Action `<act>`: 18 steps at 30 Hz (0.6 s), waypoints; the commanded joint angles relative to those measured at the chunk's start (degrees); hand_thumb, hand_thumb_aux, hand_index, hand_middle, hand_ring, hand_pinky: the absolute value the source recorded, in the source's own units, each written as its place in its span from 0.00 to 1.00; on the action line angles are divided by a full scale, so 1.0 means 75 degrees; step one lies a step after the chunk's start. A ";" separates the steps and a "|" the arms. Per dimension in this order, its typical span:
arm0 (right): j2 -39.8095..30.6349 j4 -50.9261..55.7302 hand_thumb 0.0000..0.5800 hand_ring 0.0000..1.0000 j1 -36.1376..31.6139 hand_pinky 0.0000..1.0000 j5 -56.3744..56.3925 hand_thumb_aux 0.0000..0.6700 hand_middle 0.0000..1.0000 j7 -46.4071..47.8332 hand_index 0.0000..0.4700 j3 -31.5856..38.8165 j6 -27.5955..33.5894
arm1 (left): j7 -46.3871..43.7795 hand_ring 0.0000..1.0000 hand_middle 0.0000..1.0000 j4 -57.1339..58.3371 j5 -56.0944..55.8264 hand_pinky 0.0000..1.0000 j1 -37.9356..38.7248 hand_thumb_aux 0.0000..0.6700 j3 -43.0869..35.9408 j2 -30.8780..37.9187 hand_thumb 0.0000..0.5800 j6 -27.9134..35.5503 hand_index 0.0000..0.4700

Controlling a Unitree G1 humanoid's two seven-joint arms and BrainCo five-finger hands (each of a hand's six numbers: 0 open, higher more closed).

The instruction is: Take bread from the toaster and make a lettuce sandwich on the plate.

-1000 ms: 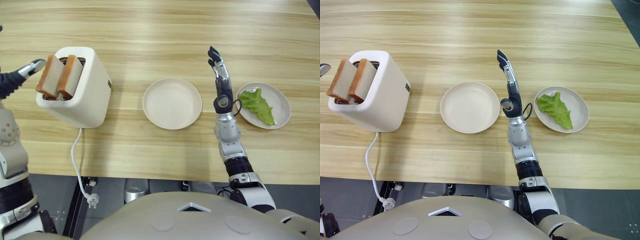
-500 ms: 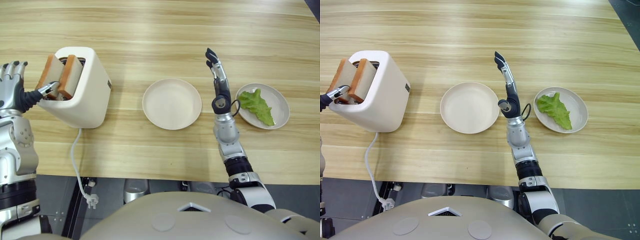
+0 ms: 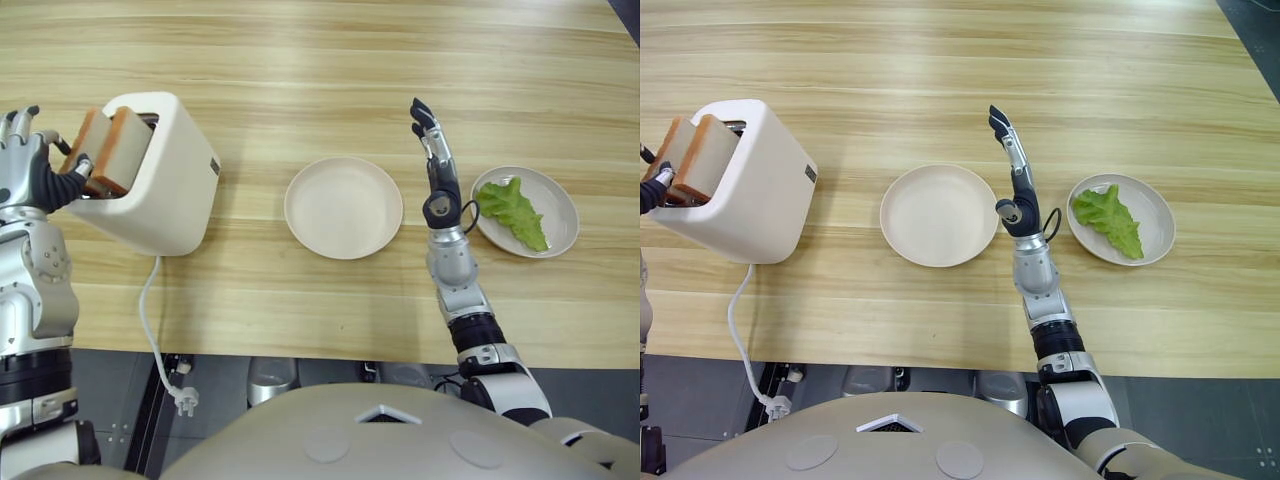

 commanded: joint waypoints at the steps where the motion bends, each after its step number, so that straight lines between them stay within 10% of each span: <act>1: 0.0001 0.0137 0.00 0.00 -0.0096 0.00 -0.0071 0.00 0.00 -0.0042 0.00 0.0032 -0.0018 | 0.0089 0.00 0.00 0.0227 -0.0139 0.00 -0.0004 1.00 -0.0249 0.0014 1.00 -0.0025 0.98; 17: 0.0011 0.0170 0.00 0.00 -0.0139 0.00 -0.0229 0.00 0.00 -0.0189 0.00 0.0043 0.0000 | 0.0129 0.00 0.00 0.0255 -0.0501 0.00 0.0036 1.00 -0.0909 -0.0231 1.00 -0.0200 0.98; 18: 0.0007 0.0167 0.00 0.00 -0.0137 0.00 -0.0233 0.00 0.00 -0.0194 0.00 0.0041 0.0001 | 0.0118 0.47 0.47 0.0221 -0.0547 0.47 0.0042 1.00 -0.0897 -0.0235 1.00 -0.0192 0.98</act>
